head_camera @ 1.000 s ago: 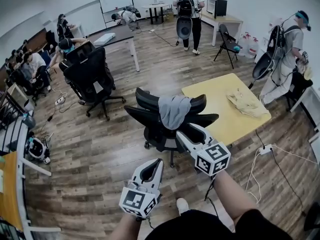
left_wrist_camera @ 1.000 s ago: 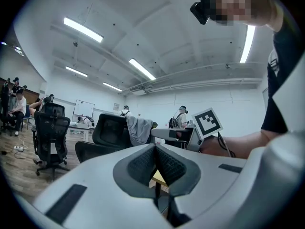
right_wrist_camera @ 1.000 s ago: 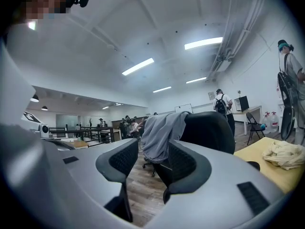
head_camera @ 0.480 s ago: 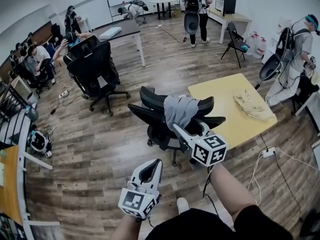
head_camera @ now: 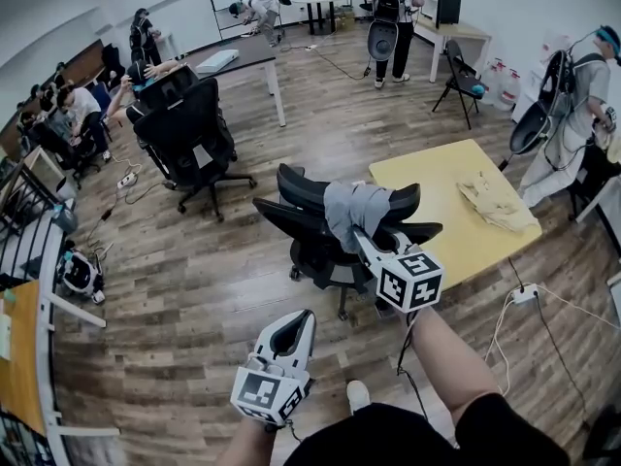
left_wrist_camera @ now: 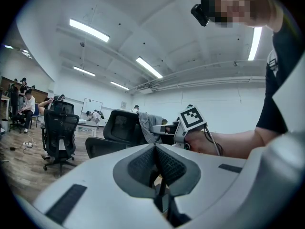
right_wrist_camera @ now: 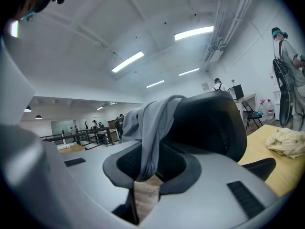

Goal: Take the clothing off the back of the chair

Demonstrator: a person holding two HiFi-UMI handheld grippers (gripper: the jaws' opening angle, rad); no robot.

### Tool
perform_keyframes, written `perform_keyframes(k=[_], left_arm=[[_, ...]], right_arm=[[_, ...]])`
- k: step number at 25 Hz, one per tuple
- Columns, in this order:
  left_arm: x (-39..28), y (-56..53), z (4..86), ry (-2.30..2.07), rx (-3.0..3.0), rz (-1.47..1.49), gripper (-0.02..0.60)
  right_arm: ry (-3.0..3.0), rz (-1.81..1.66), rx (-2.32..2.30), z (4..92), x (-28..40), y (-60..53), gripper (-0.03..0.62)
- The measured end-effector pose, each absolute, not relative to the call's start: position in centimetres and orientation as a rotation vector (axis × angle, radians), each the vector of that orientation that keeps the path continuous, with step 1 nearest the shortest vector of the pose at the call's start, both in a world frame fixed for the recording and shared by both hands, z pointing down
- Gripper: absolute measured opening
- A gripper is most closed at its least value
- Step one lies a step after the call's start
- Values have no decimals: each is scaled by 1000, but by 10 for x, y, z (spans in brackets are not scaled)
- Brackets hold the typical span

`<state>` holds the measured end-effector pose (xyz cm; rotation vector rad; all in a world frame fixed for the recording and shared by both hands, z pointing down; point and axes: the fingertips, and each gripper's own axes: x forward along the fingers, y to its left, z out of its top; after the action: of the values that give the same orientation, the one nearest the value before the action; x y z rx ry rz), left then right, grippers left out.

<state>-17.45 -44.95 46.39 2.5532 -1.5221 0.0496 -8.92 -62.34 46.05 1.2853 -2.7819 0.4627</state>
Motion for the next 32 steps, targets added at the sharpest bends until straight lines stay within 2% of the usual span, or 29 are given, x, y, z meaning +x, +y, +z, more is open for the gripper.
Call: perform_keyframes(k=[4,20,32], left_arm=[[-178,-440,463,-1523,2554,48,17],[-184,-375,442,-1530,2601,30,18],[-188,-291,430,-1495,2649,-6,17]], right_arm=[[-2774,392,1288,456,-92,-611,32],[-2882,325,1273,409,-87,-541,26],[-2915,233,1267,386,-91,-441,26]])
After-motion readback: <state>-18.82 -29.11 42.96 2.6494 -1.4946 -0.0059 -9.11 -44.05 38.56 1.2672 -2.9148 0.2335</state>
